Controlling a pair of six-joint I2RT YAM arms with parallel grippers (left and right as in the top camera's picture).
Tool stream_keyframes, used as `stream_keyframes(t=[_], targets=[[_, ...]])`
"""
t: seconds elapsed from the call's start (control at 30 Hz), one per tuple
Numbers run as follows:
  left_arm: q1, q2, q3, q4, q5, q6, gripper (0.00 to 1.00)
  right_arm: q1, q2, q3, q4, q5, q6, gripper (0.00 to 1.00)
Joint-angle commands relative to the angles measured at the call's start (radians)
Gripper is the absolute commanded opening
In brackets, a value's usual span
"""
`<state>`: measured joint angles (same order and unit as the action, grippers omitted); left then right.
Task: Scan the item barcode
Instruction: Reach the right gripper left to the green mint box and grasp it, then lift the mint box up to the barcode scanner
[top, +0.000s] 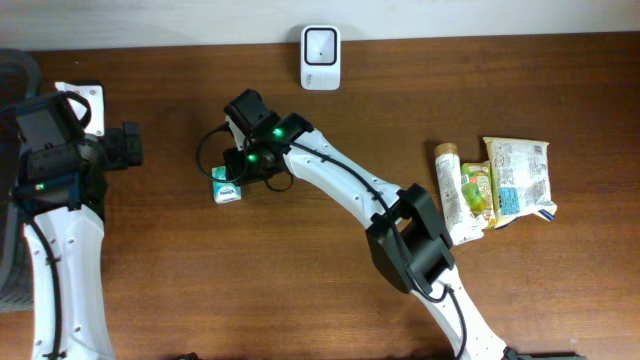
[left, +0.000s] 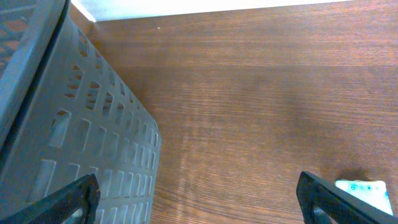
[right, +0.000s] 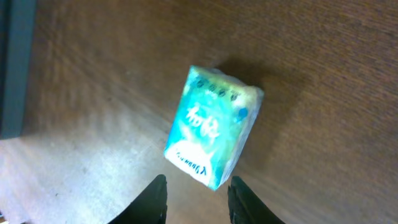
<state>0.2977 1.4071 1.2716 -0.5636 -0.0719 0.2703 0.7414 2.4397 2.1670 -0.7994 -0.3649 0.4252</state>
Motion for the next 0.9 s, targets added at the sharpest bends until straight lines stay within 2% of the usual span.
stream_keyframes(t=[0.0, 0.2, 0.33, 0.47, 0.6, 0.8, 0.87], targets=[[0.002, -0.013, 0.008, 0.002, -0.004, 0.011, 0.99, -0.001, 0.066, -0.009, 0.028, -0.038, 0.045, 0.29], [0.002, -0.013, 0.008, 0.002, -0.004, 0.011, 0.99, -0.004, 0.153, -0.009, 0.086, -0.153, 0.045, 0.26], [0.002, -0.013, 0.008, 0.002, -0.004, 0.011, 0.99, -0.017, 0.153, -0.009, 0.071, -0.155, 0.048, 0.05], [0.002, -0.013, 0.008, 0.002, -0.004, 0.011, 0.99, -0.079, 0.137, -0.008, 0.0, -0.289, 0.015, 0.04], [0.002, -0.013, 0.008, 0.002, -0.004, 0.011, 0.99, -0.179, 0.077, -0.007, -0.084, -0.571, -0.172, 0.04], [0.002, -0.013, 0.008, 0.002, -0.004, 0.011, 0.99, -0.315, -0.061, -0.007, -0.399, -0.59, -0.528, 0.04], [0.002, -0.013, 0.008, 0.002, -0.004, 0.011, 0.99, -0.355, -0.118, -0.007, -0.518, -0.666, -0.697, 0.04]])
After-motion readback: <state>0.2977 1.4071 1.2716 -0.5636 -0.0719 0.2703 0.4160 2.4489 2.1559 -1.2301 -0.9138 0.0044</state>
